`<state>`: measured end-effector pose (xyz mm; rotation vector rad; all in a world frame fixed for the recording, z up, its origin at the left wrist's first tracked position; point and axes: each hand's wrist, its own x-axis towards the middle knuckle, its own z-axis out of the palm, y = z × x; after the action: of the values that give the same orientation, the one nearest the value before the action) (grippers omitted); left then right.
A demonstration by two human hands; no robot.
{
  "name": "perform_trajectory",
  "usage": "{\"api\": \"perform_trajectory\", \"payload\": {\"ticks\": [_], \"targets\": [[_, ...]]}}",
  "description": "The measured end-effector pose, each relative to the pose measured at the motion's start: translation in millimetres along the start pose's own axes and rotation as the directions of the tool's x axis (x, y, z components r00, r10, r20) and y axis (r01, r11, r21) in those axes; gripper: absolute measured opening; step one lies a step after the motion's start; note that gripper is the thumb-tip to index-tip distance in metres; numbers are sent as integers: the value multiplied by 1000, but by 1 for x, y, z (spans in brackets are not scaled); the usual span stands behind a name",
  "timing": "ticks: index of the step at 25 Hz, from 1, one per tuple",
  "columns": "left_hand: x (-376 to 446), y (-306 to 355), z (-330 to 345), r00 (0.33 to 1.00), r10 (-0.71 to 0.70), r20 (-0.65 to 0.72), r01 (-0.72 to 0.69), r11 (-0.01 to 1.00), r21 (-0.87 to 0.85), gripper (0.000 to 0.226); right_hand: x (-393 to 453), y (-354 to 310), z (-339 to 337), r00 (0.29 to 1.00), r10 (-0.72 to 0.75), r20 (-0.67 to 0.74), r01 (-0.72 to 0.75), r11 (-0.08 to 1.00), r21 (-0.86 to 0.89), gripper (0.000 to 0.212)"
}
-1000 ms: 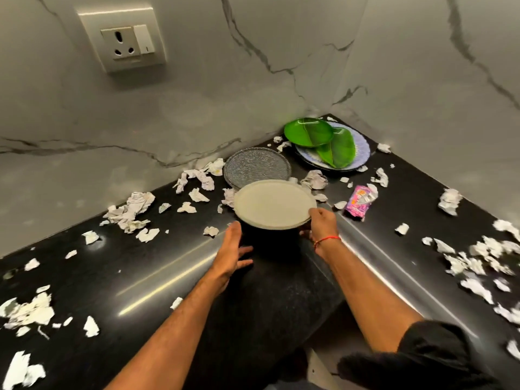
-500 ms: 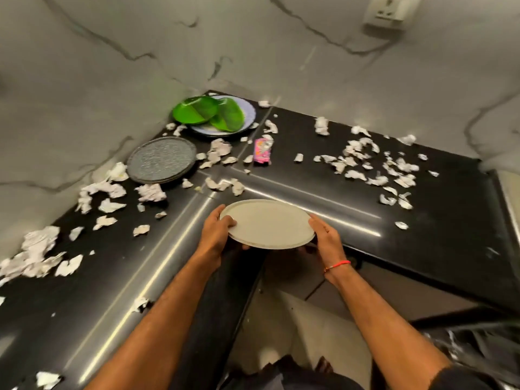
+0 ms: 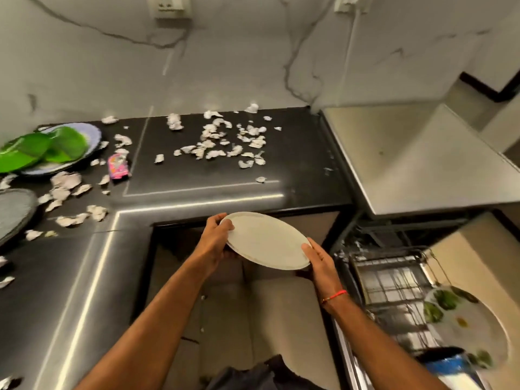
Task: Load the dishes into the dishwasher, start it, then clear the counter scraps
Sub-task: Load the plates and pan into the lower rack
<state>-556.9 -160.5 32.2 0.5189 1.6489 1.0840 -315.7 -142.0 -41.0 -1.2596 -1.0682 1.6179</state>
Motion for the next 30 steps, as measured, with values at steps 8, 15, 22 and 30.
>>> {"api": "perform_trajectory", "payload": {"ticks": [8,15,22,30], "targets": [[-28,-41,174,979,-163,120,132,964,232,40,-61,37,-170,989,140,36,-141,990,26,75],[13,-68,281,974,-179,138,97,881,463,26,-77,66,-241,980,174,-95,-163,980,112,91],[95,-94,394,859,-354,371,-5,718,696,49,-36,92,-280,864,324,-385,-213,928,305,77],[230,-201,522,908,-188,375,-252,470,846,37,71,213,-321,691,500,-522,-195,824,532,98]]}}
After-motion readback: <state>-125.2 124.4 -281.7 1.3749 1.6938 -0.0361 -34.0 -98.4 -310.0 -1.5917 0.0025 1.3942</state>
